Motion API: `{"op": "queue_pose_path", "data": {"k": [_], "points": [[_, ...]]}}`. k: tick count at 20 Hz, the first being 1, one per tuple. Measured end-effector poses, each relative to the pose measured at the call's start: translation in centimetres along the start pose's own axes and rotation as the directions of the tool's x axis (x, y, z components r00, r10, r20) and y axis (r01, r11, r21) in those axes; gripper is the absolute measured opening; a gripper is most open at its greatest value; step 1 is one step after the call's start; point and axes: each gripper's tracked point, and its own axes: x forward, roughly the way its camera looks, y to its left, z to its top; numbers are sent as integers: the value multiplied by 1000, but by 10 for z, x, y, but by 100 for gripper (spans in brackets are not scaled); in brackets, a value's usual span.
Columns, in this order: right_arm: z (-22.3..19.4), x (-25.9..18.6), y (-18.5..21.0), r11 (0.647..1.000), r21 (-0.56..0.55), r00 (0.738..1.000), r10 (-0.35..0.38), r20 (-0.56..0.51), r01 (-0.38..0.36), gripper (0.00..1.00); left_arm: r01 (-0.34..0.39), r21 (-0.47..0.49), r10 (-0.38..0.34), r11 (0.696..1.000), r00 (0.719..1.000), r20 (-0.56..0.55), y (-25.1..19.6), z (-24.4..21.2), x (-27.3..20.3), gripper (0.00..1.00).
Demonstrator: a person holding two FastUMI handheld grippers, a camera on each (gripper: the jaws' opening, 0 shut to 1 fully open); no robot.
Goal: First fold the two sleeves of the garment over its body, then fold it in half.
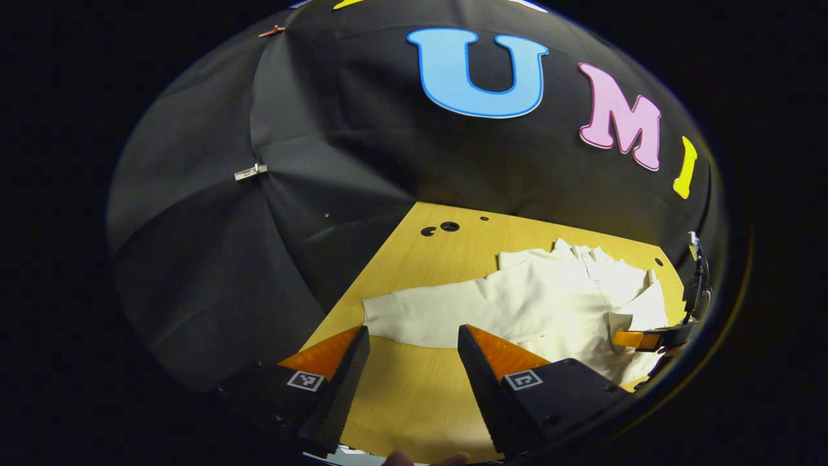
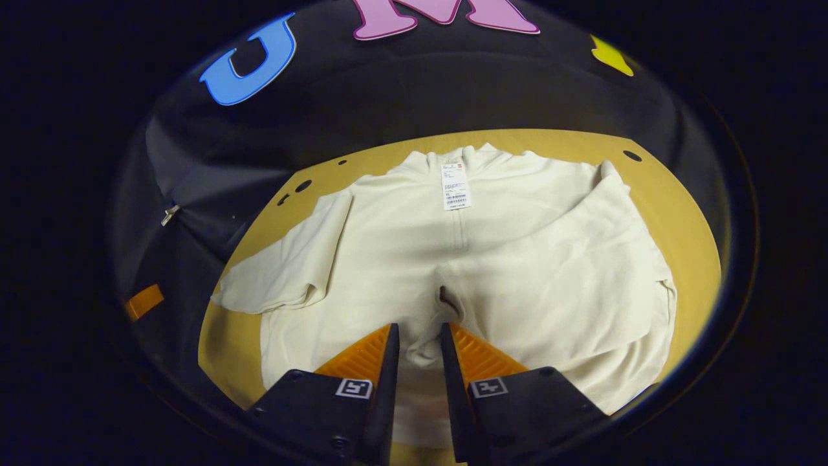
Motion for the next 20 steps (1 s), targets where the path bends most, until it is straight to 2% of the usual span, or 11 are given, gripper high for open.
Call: {"op": "queue_pose_path", "data": {"k": [4, 5, 8, 9, 12, 15, 17, 20], "points": [[14, -15, -1, 998, 58, 1000, 20, 22, -22, 55, -10, 4, 10, 1000, 1000, -20, 11, -4, 23, 86], [18, -21, -3, 997, 72, 999, 20, 32, -23, 42, -15, 13, 15, 1000, 1000, -25, 12, -4, 29, 86], [26, -42, -18, 996, 84, 999, 6, 53, -10, 46, -24, 35, 26, 999, 999, -48, 17, -7, 55, 86], [26, -49, -24, 997, 80, 998, -1, 56, -3, 59, -28, 34, 30, 999, 998, -59, 18, -10, 65, 86], [27, -72, -42, 997, 76, 998, -16, 68, 11, 59, -42, 25, 44, 999, 993, -111, 24, -19, 94, 86], [33, -98, -41, 990, 133, 994, 42, 97, -54, 59, -59, 28, 62, 998, 984, -166, 30, -32, 120, 86], [40, -116, -47, 983, 170, 991, 55, 125, -76, 59, -72, 31, 76, 997, 978, -194, 33, -39, 134, 86], [42, -135, -71, 983, 183, 989, 8, 145, -35, 59, -85, 50, 95, 995, 969, -230, 37, -48, 150, 86]]}}
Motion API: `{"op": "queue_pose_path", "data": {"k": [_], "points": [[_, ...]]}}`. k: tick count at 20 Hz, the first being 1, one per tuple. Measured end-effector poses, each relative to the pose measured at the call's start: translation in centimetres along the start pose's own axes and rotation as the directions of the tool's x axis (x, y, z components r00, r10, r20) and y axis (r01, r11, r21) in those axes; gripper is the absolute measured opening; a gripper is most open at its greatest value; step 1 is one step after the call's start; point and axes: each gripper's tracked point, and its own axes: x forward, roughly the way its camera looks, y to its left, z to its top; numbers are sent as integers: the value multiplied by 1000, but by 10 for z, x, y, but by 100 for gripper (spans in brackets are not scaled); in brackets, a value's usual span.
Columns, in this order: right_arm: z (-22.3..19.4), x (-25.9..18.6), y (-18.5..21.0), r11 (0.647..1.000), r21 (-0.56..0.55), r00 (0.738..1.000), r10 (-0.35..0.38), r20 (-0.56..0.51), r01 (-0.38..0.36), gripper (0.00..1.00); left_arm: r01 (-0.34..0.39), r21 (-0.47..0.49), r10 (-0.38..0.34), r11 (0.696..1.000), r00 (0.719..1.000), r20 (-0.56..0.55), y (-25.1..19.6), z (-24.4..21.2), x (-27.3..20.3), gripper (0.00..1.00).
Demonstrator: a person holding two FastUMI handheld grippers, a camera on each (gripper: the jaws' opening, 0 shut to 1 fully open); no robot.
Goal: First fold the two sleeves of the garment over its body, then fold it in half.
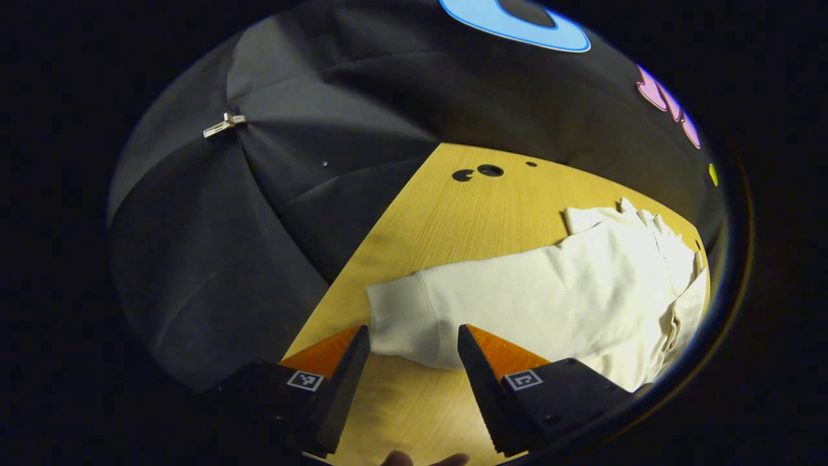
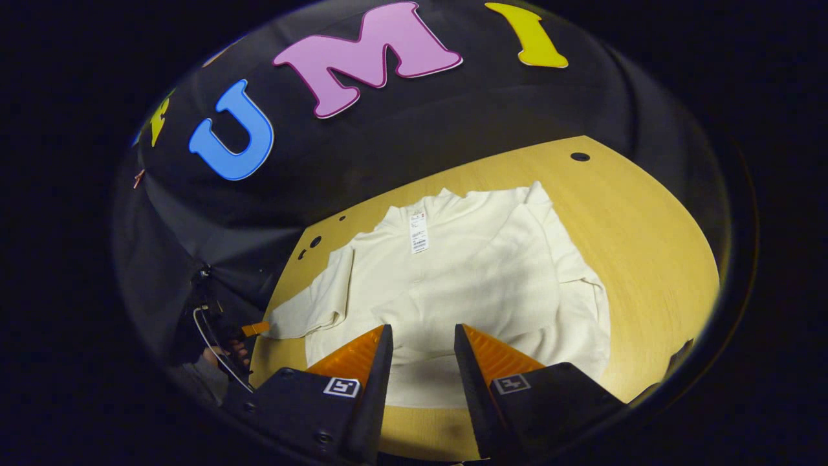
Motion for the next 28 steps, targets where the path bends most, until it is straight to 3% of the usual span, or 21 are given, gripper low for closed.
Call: {"op": "queue_pose_path", "data": {"k": [6, 11, 14, 16, 19, 20, 21, 28], "points": [[1, -20, -33, 996, 62, 997, -73, 25, 71, 59, -11, 21, 12, 1000, 998, -57, 2, -9, 22, 84], [-1, -25, -35, 994, 75, 996, -81, 35, 78, 59, 31, 9, -30, 999, 995, -98, -4, -14, 29, 86], [-4, -28, -32, 995, 73, 997, -74, 33, 72, 59, 52, -2, -52, 999, 988, -145, -5, -15, 28, 79], [-8, -27, -32, 995, 75, 998, -64, 27, 62, 59, 67, 30, -62, 997, 988, -142, -8, -12, 31, 54], [-10, -30, -37, 996, 73, 998, -54, 22, 53, 59, 27, 42, -23, 999, 995, -92, -8, -6, 29, 19], [-9, -32, -37, 996, 70, 998, -50, 24, 49, 59, 11, 42, -8, 999, 997, -83, -8, -4, 29, 12], [-8, -34, -39, 997, 65, 998, -49, 27, 47, 59, 0, 45, 4, 999, 997, -74, -9, -4, 28, 7], [-11, -47, -53, 997, 73, 999, -37, 33, 34, 59, 21, 45, -22, 999, 1000, 11, -25, 6, 3, 6]]}}
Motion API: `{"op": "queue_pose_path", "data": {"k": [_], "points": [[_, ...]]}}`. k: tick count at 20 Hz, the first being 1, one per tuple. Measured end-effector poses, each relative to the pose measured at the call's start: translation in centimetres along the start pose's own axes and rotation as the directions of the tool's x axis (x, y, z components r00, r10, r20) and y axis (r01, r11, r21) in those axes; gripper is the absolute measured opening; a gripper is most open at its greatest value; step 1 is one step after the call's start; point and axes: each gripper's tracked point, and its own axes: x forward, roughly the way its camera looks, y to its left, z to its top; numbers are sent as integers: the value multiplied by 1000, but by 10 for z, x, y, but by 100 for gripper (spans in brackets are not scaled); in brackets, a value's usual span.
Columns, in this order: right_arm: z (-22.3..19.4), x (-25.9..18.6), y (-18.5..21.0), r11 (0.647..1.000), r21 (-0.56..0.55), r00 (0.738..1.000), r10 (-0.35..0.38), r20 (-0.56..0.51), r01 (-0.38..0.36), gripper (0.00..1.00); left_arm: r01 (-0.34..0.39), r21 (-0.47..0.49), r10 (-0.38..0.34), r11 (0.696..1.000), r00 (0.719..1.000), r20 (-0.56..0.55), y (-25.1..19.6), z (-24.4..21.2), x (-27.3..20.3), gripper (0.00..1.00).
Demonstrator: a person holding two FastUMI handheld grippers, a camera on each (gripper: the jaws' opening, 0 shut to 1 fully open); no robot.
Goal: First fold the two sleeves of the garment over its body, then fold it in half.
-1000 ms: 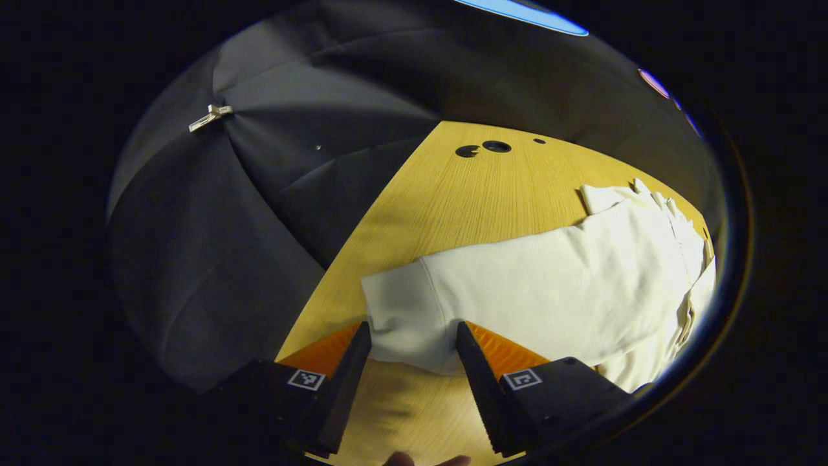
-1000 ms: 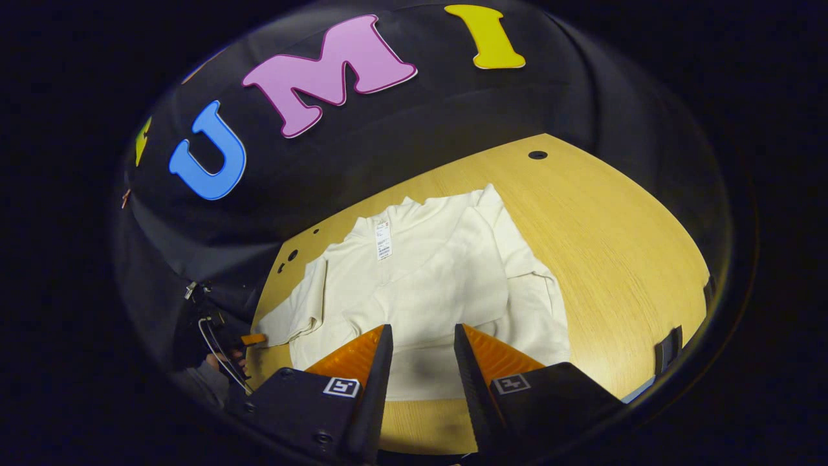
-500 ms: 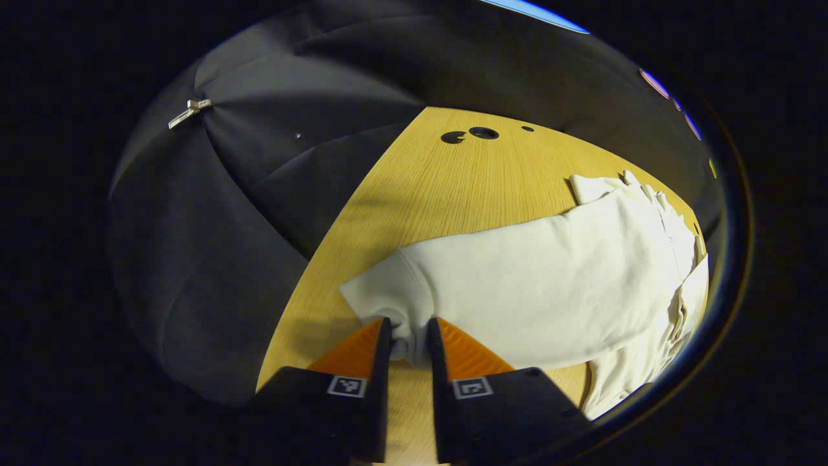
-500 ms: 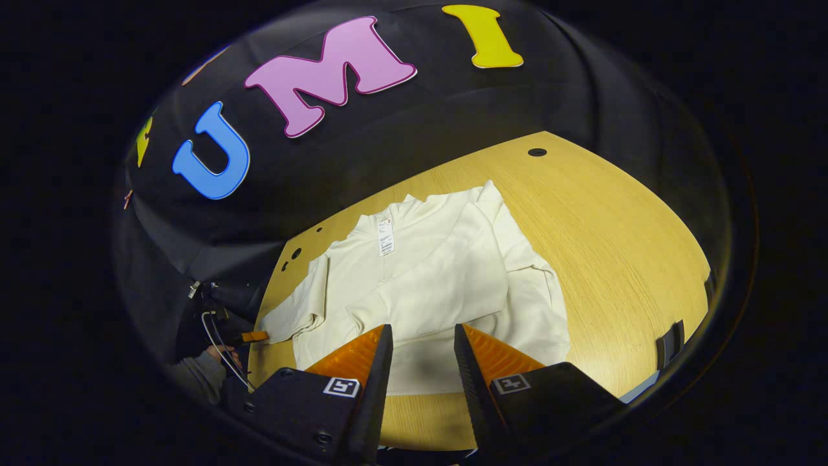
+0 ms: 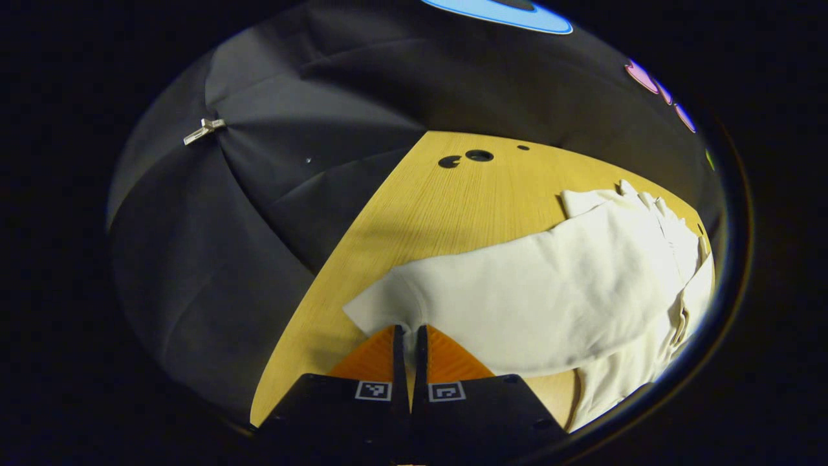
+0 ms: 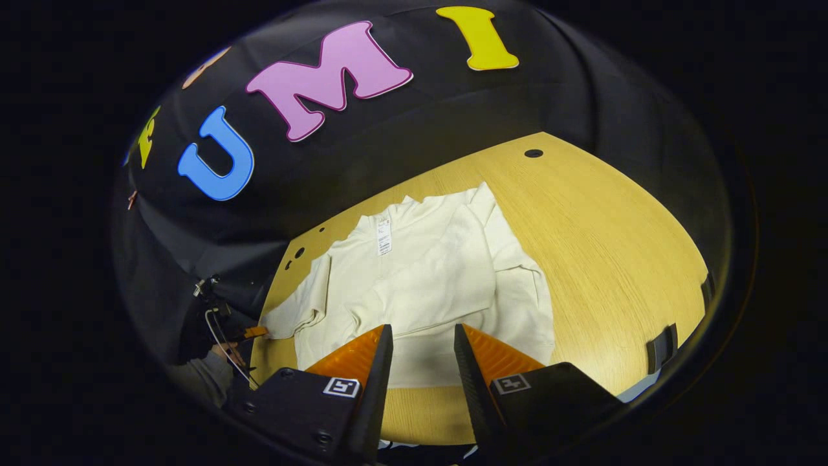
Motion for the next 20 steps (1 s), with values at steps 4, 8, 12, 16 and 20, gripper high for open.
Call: {"op": "queue_pose_path", "data": {"k": [4, 8, 12, 16, 20], "points": [[0, -3, -8, 1000, 10, 1000, 6, -2, -6, 59, 58, -7, -57, 998, 996, 68, -24, 16, -29, 6], [2, -5, -16, 1000, 19, 1000, 9, -4, -9, 59, 170, 42, -175, 985, 972, 158, -78, 36, -68, 6], [3, -6, -22, 1000, 20, 1000, 14, -10, -13, 59, 270, 108, -287, 957, 938, 197, -150, 47, -110, 6], [1, -11, -36, 1000, 31, 1000, 2, -14, -1, 59, 326, 153, -352, 933, 914, 202, -206, 46, -138, 2], [-1, -19, -55, 999, 50, 1000, -20, -21, 22, 59, 372, 192, -405, 908, 896, 180, -259, 36, -147, 6]]}}
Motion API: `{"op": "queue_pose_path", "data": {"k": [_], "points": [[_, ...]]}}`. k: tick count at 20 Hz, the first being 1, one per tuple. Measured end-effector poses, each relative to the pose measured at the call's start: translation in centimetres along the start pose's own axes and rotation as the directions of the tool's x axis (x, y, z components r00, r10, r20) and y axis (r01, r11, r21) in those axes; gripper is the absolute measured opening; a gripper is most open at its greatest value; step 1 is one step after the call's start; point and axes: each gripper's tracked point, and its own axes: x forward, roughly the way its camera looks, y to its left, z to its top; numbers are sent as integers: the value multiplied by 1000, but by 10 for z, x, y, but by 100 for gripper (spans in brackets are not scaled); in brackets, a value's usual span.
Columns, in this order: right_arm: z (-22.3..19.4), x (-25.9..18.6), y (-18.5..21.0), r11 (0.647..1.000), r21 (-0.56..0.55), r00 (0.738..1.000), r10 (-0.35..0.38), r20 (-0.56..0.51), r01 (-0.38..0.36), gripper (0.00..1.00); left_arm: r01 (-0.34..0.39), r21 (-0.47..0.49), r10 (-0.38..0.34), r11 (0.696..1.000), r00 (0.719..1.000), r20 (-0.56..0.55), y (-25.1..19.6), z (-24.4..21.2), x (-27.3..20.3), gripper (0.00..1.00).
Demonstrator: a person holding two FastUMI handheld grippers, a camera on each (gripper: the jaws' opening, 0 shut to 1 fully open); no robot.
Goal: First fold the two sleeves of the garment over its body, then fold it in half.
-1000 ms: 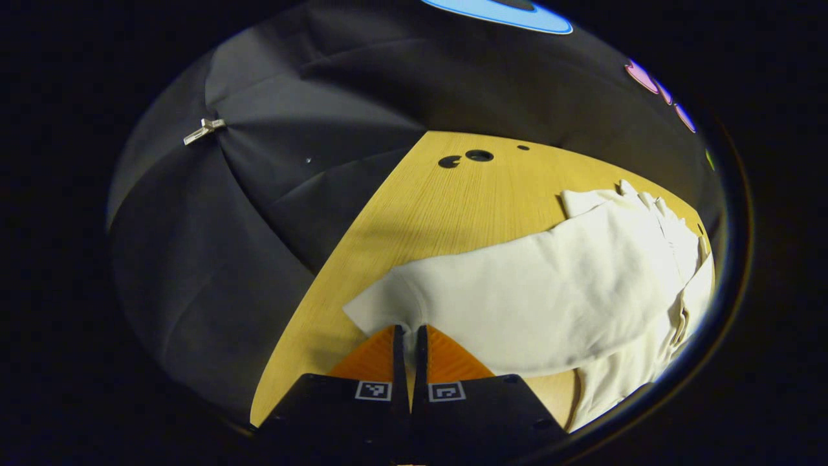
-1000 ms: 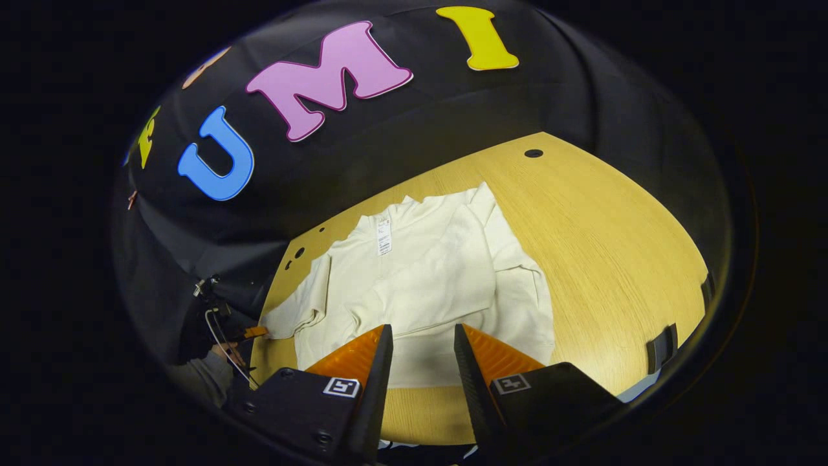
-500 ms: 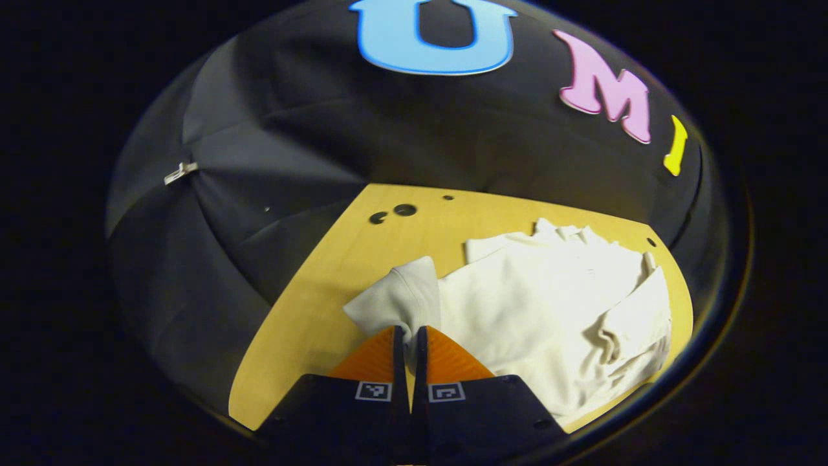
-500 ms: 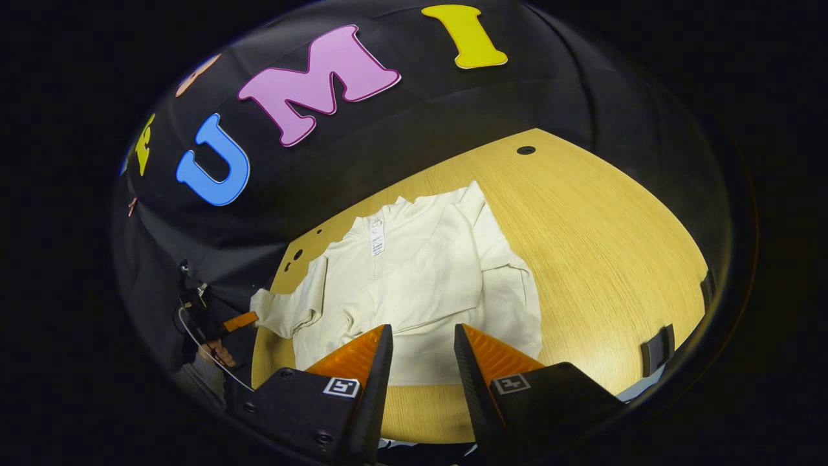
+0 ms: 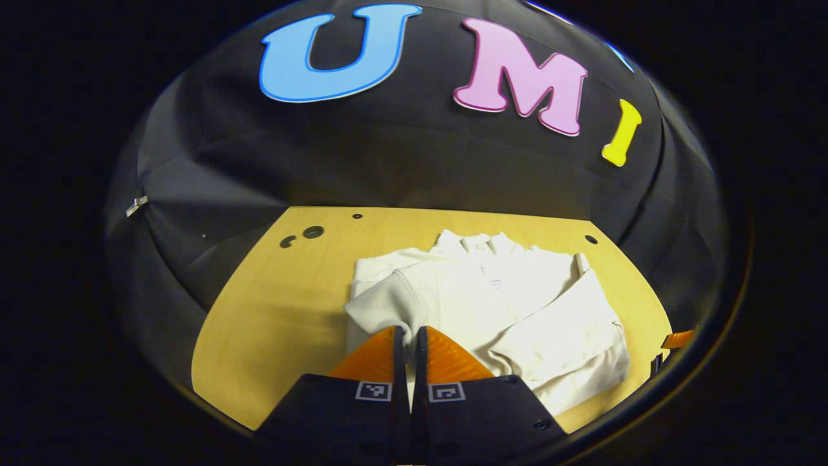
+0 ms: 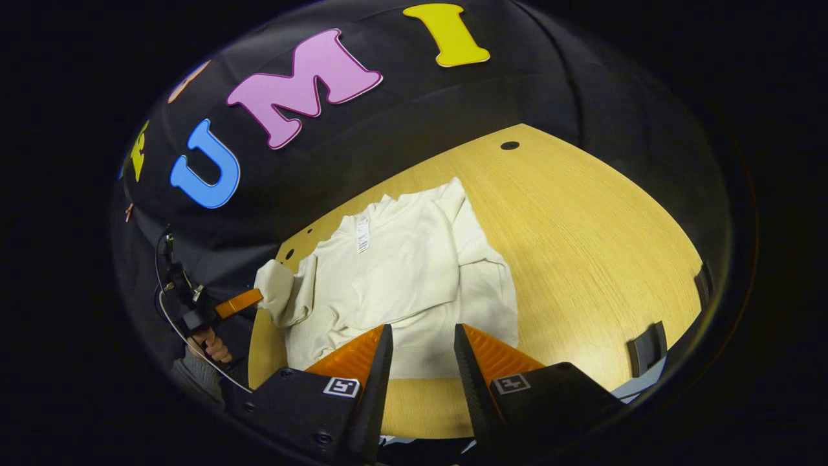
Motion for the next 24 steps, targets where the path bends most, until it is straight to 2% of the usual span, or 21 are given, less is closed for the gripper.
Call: {"op": "queue_pose_path", "data": {"k": [7, 11, 14, 17, 21, 24], "points": [[-1, -3, -31, 999, 34, 999, -31, -8, 31, 59, 136, 103, -133, 985, 990, -42, -108, -14, 20, 6], [-1, 1, -42, 999, 37, 999, -33, -25, 34, 59, 159, 170, -145, 973, 985, -89, -150, -39, 40, 6], [-2, 4, -50, 999, 39, 998, -34, -44, 35, 59, 154, 200, -128, 968, 983, -135, -166, -60, 57, 6], [-4, 8, -56, 999, 31, 998, -36, -60, 37, 59, 147, 192, -112, 970, 977, -181, -174, -76, 74, 6], [-7, 11, -62, 999, 14, 996, -39, -81, 40, 59, 111, 139, -73, 984, 965, -252, -173, -93, 90, 7], [-8, 15, -62, 999, 6, 995, -41, -89, 41, 59, 114, 97, -85, 989, 962, -259, -174, -92, 93, 12]]}}
